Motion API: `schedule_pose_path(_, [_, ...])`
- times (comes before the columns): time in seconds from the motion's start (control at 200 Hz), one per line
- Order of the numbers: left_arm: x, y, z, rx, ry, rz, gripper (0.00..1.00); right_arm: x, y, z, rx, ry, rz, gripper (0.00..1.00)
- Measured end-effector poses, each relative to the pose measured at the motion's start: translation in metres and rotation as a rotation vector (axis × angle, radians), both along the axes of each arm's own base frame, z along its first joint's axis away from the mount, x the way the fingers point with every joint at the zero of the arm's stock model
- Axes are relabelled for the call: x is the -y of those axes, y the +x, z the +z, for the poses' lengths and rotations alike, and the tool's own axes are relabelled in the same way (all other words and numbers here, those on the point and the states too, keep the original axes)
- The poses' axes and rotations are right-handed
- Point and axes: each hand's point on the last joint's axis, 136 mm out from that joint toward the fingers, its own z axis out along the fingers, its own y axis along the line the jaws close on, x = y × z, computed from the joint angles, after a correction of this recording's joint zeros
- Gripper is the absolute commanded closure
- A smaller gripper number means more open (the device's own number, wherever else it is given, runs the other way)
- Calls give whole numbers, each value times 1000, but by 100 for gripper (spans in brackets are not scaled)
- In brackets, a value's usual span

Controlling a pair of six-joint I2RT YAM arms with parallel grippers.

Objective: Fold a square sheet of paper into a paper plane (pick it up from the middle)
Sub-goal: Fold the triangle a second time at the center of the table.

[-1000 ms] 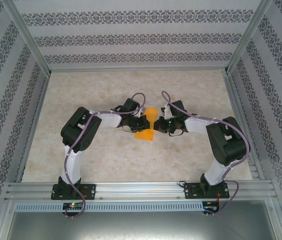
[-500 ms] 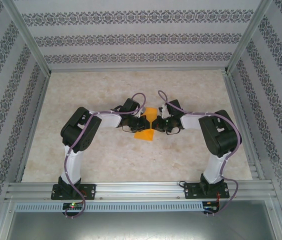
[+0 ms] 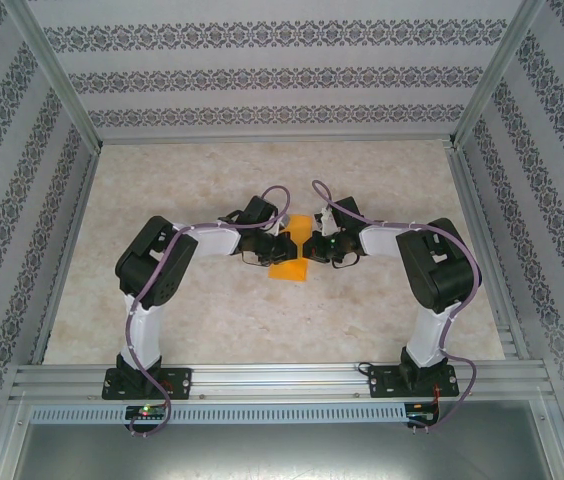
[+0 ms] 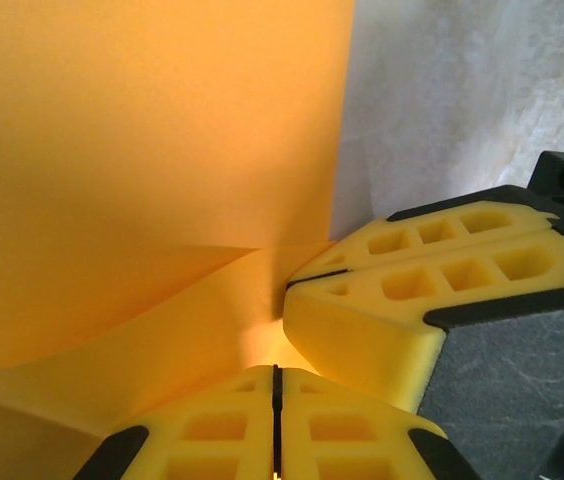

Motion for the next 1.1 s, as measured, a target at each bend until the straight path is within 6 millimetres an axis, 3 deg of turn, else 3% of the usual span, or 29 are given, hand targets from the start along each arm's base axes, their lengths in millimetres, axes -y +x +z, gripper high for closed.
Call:
schedule_pose_path(0.31, [1, 10, 9, 45, 33, -23, 90, 0, 0, 0, 9, -3, 11, 99])
schedule_pose_path(0.6, [-3, 10, -8, 31, 78, -46, 90, 0, 0, 0, 18, -9, 24, 99])
schedule_pose_path(1.104, [-14, 20, -9, 34, 70, -44, 90, 0, 1, 0, 26, -23, 46, 100])
